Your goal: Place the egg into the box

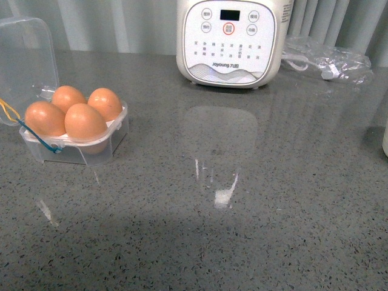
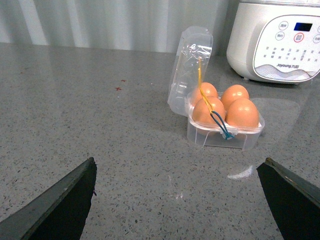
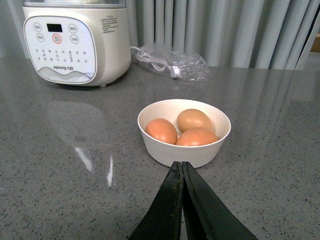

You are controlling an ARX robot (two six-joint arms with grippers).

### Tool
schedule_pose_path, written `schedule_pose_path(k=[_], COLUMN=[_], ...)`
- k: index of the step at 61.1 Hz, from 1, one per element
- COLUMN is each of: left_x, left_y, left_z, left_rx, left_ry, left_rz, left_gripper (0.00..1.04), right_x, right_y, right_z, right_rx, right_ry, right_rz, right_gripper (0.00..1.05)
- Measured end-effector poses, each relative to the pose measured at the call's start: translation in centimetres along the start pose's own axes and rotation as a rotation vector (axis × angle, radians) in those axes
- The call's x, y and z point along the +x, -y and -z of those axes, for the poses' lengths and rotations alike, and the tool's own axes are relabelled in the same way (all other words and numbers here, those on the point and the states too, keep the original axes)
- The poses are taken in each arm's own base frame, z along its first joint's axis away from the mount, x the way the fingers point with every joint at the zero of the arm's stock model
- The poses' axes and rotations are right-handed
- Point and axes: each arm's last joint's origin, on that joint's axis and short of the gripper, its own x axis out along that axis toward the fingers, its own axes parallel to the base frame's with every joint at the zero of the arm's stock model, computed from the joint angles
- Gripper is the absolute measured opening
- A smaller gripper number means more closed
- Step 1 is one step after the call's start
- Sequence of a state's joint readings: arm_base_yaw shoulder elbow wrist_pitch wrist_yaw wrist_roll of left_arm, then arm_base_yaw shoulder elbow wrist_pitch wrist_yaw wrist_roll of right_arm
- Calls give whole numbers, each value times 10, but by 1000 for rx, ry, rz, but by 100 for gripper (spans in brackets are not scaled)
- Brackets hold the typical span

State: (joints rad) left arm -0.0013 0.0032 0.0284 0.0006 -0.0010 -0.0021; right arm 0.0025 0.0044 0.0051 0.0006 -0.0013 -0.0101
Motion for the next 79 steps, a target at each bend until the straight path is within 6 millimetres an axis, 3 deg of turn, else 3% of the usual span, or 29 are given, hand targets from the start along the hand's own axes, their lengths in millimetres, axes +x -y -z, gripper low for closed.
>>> schedule_pose_path(k=[7,19,35,55,58,60,66,71,79], left_x=[0,0,0,0,2,3,5,8,17], left_y=[0,0,0,0,1,2,5,7,10], left_z=[0,0,0,1,1,0,-2,-12,-45], left_rx=[0,0,0,-6,-67,-74,-78,-88,-109], left_ry=[0,0,0,-22,-328,-441,-590,-574,-470], left_rz=[0,0,0,-10,-118,-147,-174,-180,-170], left_gripper=[98,98,98,98,98,98,98,98,98], right_x=[0,0,0,0,0,0,0,0,0], right_y=[0,0,0,0,0,0,0,0,0], right_z=[0,0,0,0,0,0,0,0,0], right_rx=[-1,0,0,1,2,2,1,2,2], right_ry=[0,0,0,0,0,0,0,0,0], right_rz=[0,0,0,0,0,0,0,1,0], right_gripper=[5,51,99,98,98,98,98,98,98])
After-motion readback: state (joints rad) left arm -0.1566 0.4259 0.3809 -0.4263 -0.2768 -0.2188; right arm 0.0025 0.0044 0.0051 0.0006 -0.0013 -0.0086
